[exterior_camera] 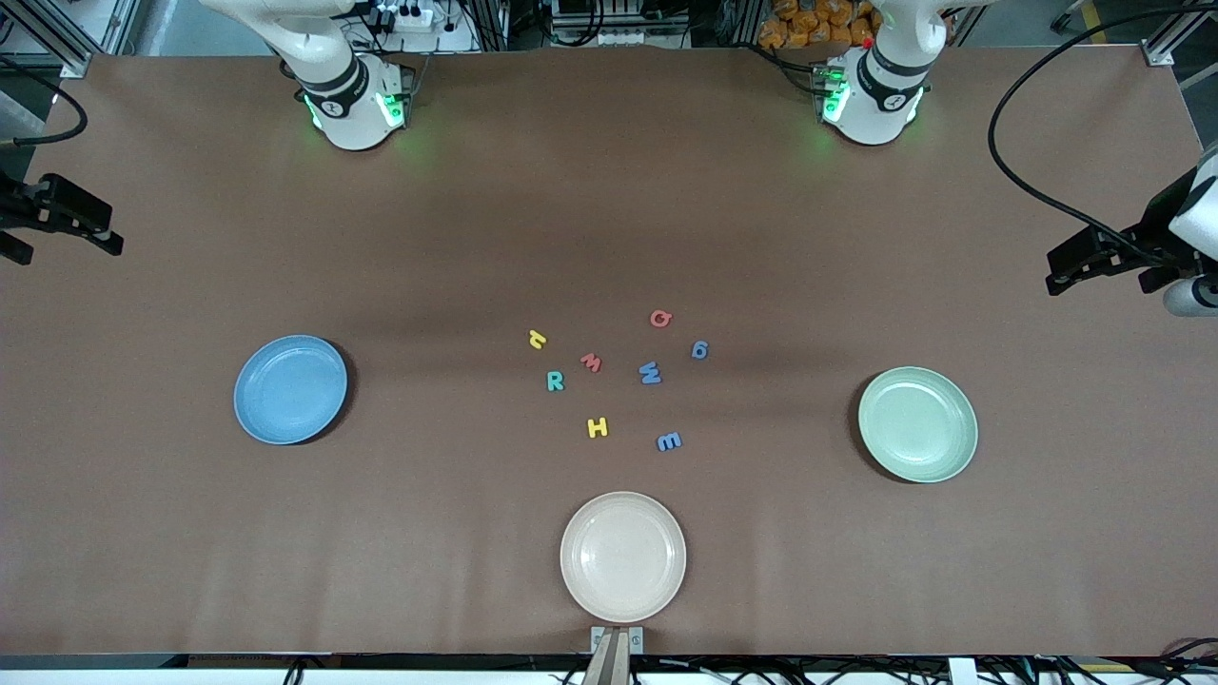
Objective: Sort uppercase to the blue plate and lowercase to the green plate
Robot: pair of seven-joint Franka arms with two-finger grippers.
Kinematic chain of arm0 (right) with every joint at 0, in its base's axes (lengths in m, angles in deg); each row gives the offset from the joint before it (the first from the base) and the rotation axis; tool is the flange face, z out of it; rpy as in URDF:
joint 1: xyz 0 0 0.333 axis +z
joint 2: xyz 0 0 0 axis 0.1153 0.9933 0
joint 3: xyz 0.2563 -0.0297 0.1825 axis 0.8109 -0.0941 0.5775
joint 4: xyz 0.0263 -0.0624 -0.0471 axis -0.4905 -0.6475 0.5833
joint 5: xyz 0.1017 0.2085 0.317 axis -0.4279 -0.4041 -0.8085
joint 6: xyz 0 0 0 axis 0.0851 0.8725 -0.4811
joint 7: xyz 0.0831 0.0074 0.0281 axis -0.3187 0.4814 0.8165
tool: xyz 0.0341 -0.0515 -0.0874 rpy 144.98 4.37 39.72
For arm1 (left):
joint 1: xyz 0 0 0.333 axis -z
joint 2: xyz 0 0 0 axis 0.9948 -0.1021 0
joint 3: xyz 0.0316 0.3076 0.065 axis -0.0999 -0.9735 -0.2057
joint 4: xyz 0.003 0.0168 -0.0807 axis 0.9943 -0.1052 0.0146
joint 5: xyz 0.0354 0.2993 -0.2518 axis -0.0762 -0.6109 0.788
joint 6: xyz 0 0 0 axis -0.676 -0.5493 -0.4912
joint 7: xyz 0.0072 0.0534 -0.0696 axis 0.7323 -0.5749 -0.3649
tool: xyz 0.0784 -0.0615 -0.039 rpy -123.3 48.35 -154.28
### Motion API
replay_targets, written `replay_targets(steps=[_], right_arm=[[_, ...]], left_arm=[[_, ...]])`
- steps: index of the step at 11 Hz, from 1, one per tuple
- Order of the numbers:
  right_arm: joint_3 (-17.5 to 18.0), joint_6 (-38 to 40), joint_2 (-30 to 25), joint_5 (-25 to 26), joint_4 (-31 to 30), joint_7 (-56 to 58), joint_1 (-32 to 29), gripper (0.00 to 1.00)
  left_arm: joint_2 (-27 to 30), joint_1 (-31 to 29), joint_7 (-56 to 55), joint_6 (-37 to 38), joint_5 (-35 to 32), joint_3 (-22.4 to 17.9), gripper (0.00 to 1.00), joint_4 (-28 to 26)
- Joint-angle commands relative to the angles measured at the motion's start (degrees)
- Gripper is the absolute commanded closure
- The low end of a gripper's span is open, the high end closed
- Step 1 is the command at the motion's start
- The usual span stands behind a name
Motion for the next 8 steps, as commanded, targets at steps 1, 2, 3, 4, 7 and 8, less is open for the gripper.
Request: replay_targets(steps=[1,2,3,4,7,8], right_arm=[[0.13,0.45,-0.17,0.46,-0.02,-0.05,0.08,0.00],[0.13,0.54,-0.17,0.46,-0.19,-0.05,0.08,0.00],[0.13,0.45,-0.17,0.46,-0.19,-0.14,0.08,0.00],[0.13,0.45,-0.17,0.46,-0.19,-0.14,0.08,0.00],[0.31,1.93,-0.88,0.46,-0.02,-0.23,0.77,0.00],[0.13,2.64,-0.88,0.46,-0.11,-0.14,0.61,0.00]], left_arm=[[0.56,-0.16,-0.14,-0.12,1.17,-0.24,0.00,0.14],[0.47,-0.25,-0.14,-0.12,1.35,-0.24,0.00,0.14],[0.38,-0.25,-0.06,-0.12,1.35,-0.24,0.00,0.14],[0.38,-0.16,0.03,-0.12,2.04,-0.24,0.00,0.05],[0.12,0.19,-0.14,-0.21,2.93,0.02,0.00,-1.27],[-0.40,0.28,-0.14,-0.29,3.02,0.20,0.00,-1.62]])
